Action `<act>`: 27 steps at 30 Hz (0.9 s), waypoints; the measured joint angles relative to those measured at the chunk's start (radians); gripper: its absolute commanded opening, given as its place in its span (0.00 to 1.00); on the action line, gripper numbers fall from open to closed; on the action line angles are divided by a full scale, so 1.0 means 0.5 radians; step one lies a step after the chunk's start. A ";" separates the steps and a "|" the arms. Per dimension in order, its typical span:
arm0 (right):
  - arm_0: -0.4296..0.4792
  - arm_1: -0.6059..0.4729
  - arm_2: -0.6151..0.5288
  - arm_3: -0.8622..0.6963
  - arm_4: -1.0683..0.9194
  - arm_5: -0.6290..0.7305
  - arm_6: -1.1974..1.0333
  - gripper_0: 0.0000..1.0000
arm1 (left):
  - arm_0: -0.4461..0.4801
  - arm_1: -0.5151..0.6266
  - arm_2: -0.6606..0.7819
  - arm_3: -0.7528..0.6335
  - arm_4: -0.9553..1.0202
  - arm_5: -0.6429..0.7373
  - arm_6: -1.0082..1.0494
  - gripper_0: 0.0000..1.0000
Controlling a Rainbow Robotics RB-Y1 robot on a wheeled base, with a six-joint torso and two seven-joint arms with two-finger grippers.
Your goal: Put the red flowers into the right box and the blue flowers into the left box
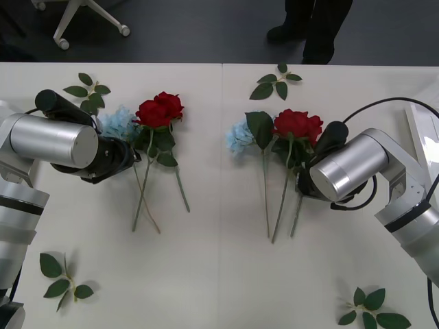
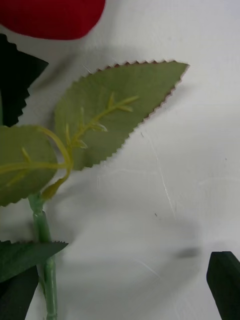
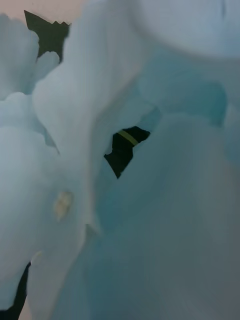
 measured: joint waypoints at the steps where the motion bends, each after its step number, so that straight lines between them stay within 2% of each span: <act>1: -0.012 0.000 0.009 0.006 0.000 0.000 0.000 1.00 | 0.000 -0.001 -0.003 0.004 -0.006 0.000 0.000 1.00; 4: -0.034 0.000 0.019 0.020 0.001 -0.002 0.001 1.00 | 0.000 -0.001 -0.037 0.008 -0.039 0.000 0.000 1.00; 5: -0.036 0.000 0.018 0.020 0.001 -0.004 0.001 0.89 | 0.000 -0.001 -0.055 0.010 -0.043 0.000 0.000 1.00; 7: -0.037 0.001 0.018 0.020 0.000 -0.027 0.001 0.24 | 0.000 -0.002 -0.087 0.023 -0.043 0.000 0.000 1.00; 8: -0.037 0.005 0.018 0.021 0.000 -0.043 0.001 0.00 | 0.000 -0.006 -0.099 0.033 -0.044 0.000 0.000 0.97; 10: -0.037 0.014 0.018 0.024 -0.003 -0.047 0.004 0.00 | 0.000 -0.030 -0.106 0.056 -0.056 0.000 0.000 0.91; 12: -0.037 0.024 0.018 0.031 -0.021 -0.046 0.032 0.00 | 0.000 -0.065 -0.106 0.073 -0.080 -0.001 -0.001 0.71; 13: -0.037 0.028 0.018 0.035 -0.034 -0.046 0.068 0.00 | 0.000 -0.082 -0.106 0.080 -0.086 -0.001 -0.001 0.53; 14: -0.039 0.032 0.018 0.038 -0.044 -0.046 0.098 0.00 | 0.000 -0.097 -0.106 0.087 -0.090 -0.001 -0.001 0.26; 15: -0.043 0.036 0.018 0.045 -0.052 -0.046 0.127 0.00 | 0.000 -0.112 -0.106 0.094 -0.092 -0.001 -0.002 0.09; 16: -0.048 0.039 0.018 0.053 -0.060 -0.046 0.133 0.00 | 0.000 -0.125 -0.106 0.102 -0.094 -0.001 -0.003 0.00; 27: -0.075 0.044 0.018 0.086 -0.132 -0.046 0.133 0.00 | 0.000 -0.184 -0.106 0.115 -0.138 -0.003 -0.040 0.00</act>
